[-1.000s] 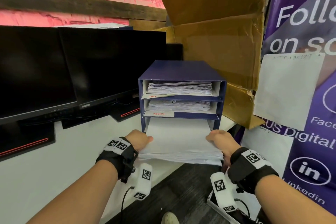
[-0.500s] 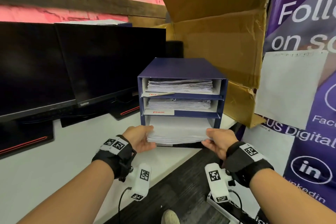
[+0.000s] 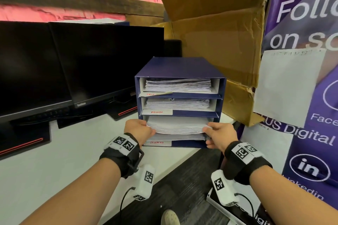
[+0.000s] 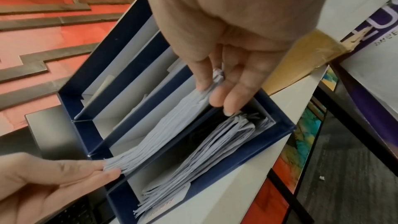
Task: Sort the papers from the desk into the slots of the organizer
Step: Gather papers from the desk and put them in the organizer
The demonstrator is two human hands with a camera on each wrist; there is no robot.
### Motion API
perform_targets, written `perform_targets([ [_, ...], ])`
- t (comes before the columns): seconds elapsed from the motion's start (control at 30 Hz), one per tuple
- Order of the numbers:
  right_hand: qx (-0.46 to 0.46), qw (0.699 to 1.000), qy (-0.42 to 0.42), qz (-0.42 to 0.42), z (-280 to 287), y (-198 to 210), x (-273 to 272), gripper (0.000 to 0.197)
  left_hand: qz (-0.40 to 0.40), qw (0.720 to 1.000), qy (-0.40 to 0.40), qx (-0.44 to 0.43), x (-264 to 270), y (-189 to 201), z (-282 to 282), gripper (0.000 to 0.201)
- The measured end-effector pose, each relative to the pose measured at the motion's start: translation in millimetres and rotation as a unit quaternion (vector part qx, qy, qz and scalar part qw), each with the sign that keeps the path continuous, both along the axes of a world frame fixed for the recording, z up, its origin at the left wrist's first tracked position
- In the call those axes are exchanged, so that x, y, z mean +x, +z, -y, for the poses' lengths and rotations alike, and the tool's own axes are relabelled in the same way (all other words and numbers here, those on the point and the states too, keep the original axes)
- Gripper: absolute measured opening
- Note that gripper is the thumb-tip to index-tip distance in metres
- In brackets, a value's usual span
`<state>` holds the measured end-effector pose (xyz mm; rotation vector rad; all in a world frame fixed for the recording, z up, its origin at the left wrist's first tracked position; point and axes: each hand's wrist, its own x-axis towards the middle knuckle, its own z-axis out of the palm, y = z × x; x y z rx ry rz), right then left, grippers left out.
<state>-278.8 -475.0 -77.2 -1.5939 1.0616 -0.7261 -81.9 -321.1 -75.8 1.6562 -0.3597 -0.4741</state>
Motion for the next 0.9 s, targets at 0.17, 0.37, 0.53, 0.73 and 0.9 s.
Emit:
perform_targets([
  [0.17, -0.042, 0.994, -0.008, -0.104, -3, 8, 15, 0.024, 0.075, 0.995, -0.037, 0.057, -6, 3, 6, 0.025],
  [0.37, -0.092, 0.980, -0.004, -0.175, 6, 3, 37, 0.021, 0.067, 0.996, -0.056, 0.018, 4, -7, 17, 0.031],
  [0.53, -0.089, 0.973, 0.040, -0.211, 7, 5, 38, 0.023, 0.068, 0.995, -0.065, 0.022, 5, -6, 18, 0.028],
  [0.73, -0.086, 0.971, 0.076, -0.207, 3, 2, 36, 0.037, 0.114, 0.991, -0.037, 0.059, 6, -8, 11, 0.021],
  [0.9, -0.225, 0.951, 0.051, -0.205, -11, 1, 16, 0.044, 0.157, 0.976, -0.036, 0.146, 4, -11, -5, 0.017],
])
